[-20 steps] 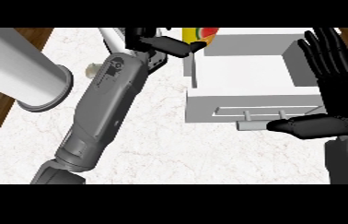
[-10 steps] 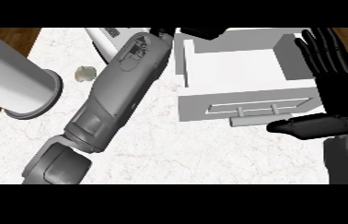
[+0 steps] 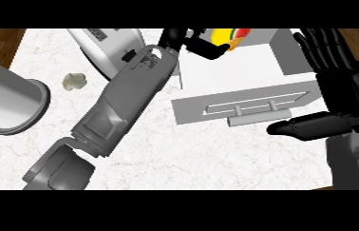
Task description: Pick up the cup, place it into the drawer and close the drawer
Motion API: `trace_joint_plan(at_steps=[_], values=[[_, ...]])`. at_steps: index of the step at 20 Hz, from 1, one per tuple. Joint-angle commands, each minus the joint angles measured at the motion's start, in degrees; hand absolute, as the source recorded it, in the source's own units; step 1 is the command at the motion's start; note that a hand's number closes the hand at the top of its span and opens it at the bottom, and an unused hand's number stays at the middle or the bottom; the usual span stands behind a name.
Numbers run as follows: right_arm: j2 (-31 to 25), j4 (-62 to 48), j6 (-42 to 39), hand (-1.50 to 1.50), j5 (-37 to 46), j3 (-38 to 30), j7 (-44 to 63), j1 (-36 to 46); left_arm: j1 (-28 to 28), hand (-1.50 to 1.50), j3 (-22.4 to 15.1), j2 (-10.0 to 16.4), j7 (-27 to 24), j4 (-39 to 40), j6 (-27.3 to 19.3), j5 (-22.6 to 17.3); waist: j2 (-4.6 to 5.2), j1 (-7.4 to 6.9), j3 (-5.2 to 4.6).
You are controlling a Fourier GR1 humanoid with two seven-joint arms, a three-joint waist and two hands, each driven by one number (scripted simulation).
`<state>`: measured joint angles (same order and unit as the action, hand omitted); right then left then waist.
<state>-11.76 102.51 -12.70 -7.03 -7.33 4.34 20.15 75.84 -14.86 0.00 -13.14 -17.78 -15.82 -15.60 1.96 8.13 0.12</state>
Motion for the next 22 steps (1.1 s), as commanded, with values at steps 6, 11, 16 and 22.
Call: trace_joint_plan(at_steps=[6,11,16,22], values=[[0.39,-0.18,-1.91,-1.5,-0.5,2.38,-0.3,1.91,-3.0,-1.5,-3.92,0.0,-3.08,0.13,1.64,-4.86,0.93,3.05,-0.07],[0.71,-1.38,-10.23,1.5,-8.73,5.33,-0.01,2.43,-5.11,-1.5,-2.96,0.0,-6.68,-4.0,1.86,-11.25,0.85,4.09,-0.05],[0.02,-1.31,-18.37,1.5,-13.18,11.71,2.53,2.4,-4.59,-1.5,-1.26,0.0,-12.24,-6.62,2.19,-16.56,0.48,2.68,-0.12],[-10.14,-0.11,-26.35,1.5,-6.18,15.98,7.14,-0.84,-2.89,-1.5,-0.25,0.0,-14.63,-5.28,-1.54,-19.45,-0.7,-0.84,-0.11]])
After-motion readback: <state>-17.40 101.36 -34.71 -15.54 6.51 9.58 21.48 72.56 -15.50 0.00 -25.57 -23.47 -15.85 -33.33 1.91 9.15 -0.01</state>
